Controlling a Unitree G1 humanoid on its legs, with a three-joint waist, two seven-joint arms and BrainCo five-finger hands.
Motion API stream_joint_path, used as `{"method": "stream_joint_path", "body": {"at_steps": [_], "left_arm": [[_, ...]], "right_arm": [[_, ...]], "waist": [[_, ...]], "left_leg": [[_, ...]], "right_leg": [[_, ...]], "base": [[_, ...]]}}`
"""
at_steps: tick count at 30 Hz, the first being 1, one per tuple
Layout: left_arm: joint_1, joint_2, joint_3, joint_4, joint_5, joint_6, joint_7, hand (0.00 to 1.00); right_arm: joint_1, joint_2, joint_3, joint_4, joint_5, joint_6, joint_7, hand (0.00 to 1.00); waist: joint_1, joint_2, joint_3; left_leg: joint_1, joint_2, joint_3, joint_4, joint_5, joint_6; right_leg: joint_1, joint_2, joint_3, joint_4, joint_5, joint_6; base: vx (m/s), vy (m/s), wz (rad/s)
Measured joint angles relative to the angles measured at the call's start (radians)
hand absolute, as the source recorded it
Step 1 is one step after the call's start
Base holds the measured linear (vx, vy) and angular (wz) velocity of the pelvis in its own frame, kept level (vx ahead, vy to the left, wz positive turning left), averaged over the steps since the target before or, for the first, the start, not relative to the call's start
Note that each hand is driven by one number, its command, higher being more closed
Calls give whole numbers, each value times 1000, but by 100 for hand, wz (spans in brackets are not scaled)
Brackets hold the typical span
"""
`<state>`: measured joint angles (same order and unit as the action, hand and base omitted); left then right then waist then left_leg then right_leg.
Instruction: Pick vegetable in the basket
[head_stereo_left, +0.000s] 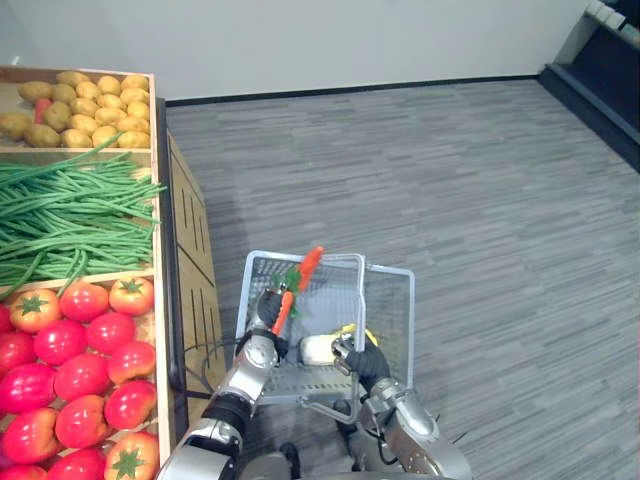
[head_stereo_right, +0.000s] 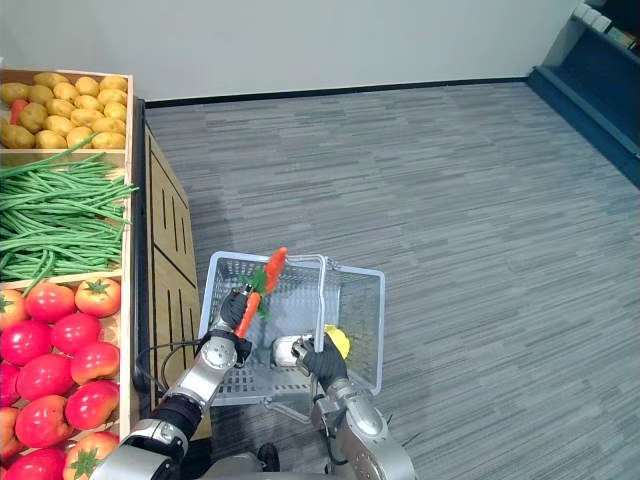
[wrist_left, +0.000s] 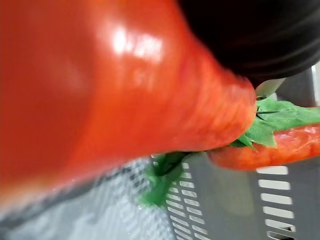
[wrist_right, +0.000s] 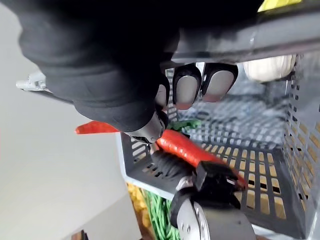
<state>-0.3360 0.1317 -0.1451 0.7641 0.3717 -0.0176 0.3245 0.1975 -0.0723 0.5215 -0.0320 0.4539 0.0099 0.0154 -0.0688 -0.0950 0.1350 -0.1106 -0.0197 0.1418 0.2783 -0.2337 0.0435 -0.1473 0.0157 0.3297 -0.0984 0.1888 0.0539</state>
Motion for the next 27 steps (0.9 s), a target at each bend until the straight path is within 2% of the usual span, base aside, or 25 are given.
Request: {"method": "stream_joint_path", "body": {"at_steps": [3,11,18,21,24,27], "left_arm": [[-8,1,0,14,33,11,0,0],[-19,1,0,25,37,12,0,0],[-17,-2,-3,0,53,12,3,0],[9,-2,-12,-96,50,9,4,0],[75,-4,-34,-264,-14,-22,-3,0],[169,-14,-60,-444,-80,-48,-42,0]], "right_arm": [[-1,0,3,-5,1,0,9,100],[-2,0,2,-6,3,0,7,100],[-1,8,-18,-6,-86,0,-15,100],[-1,22,-54,-6,-126,0,-31,100],[-4,35,-113,-6,-184,0,-53,100],[-24,46,-189,-6,-237,0,-75,100]], "waist": [[-2,-1,5],[-3,-2,38],[-3,-1,38],[-1,0,39],[0,2,40],[4,8,39]], "left_leg": [[1,-1,1,1,-1,2],[1,-2,1,1,-1,2],[1,-1,-6,0,-1,2],[1,-1,-8,-1,-1,3],[1,-2,-14,-1,-1,3],[2,-2,-19,-2,0,3]], "right_leg": [[0,0,0,0,0,0],[0,-1,-2,-1,-4,-5],[2,-1,-13,-1,-2,-2],[3,-2,-17,-1,-2,-3],[6,-2,-23,-1,-3,-3],[9,-2,-27,0,-3,-4]], "base": [[0,0,0],[0,0,0],[4,-3,1],[0,0,4],[5,-3,5],[11,-6,5]]}}
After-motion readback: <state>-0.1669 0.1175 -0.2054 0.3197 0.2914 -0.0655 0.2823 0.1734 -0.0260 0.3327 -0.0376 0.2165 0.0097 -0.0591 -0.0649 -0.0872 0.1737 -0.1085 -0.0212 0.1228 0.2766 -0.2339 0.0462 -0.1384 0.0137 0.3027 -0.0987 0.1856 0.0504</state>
